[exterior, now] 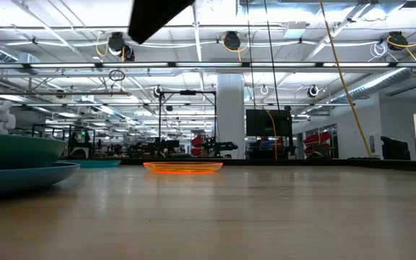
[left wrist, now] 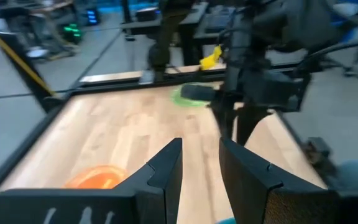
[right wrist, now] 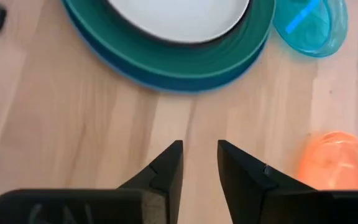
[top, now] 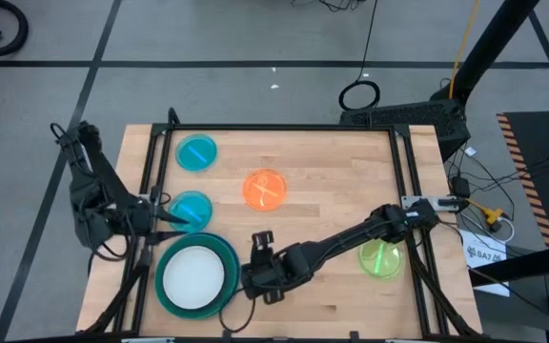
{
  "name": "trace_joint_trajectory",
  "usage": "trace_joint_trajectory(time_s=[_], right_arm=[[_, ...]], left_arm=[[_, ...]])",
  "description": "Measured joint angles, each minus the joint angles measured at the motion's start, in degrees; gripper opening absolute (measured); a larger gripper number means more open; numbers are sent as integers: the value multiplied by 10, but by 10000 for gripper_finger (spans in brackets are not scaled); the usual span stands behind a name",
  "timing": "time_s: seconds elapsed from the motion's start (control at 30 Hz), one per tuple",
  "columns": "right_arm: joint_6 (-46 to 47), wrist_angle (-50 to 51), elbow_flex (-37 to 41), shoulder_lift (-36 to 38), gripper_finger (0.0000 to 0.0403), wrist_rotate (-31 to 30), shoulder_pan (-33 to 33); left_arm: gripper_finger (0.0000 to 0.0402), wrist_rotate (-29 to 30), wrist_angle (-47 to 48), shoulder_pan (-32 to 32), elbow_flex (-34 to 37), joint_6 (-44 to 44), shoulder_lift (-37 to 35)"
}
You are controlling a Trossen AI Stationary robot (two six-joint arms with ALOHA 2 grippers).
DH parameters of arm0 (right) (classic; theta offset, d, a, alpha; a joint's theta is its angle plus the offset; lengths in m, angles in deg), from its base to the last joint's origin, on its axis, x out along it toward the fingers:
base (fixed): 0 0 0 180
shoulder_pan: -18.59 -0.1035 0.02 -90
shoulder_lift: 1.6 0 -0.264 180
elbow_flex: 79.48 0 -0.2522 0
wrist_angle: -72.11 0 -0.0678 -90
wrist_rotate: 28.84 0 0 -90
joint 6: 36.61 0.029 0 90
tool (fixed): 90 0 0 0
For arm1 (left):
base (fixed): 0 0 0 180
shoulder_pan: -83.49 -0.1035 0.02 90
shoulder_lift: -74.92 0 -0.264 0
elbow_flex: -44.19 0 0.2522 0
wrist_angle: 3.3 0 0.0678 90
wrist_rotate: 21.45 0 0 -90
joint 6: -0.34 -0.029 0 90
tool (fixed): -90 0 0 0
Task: Stack plastic plates
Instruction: Stack the bottom light blue plate on top of the white plate
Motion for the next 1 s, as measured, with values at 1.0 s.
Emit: trace_joint_trajectory(time_s=[1.0], right_arm=[[-204, 103, 61, 88, 85, 170, 126]], left_arm=[[113, 19, 0, -77, -12, 34, 34]])
